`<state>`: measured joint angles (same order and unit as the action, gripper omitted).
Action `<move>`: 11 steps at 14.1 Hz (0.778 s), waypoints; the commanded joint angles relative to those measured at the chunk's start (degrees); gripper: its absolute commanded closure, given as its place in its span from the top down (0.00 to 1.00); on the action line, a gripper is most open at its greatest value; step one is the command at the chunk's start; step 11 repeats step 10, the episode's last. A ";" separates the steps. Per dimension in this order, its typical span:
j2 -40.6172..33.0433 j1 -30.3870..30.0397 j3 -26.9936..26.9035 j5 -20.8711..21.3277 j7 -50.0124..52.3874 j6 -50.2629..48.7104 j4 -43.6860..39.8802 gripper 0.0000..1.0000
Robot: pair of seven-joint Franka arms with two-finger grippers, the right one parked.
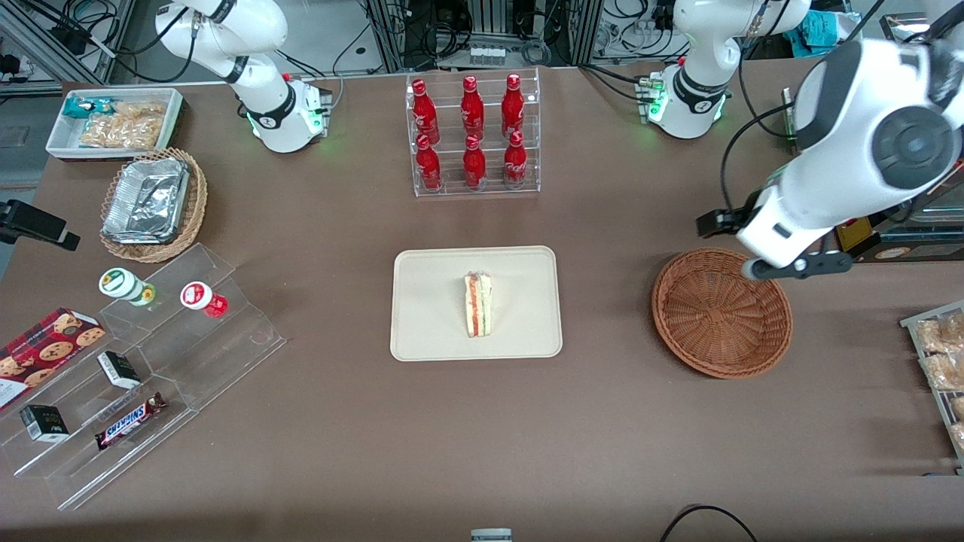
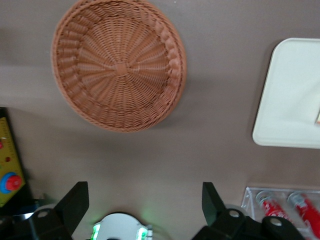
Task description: Place sandwich from basket to tray
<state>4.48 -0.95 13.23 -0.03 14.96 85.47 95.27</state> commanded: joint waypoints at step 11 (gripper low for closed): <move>-6.06 -0.81 -7.08 -0.50 -11.62 0.57 -1.75 1.00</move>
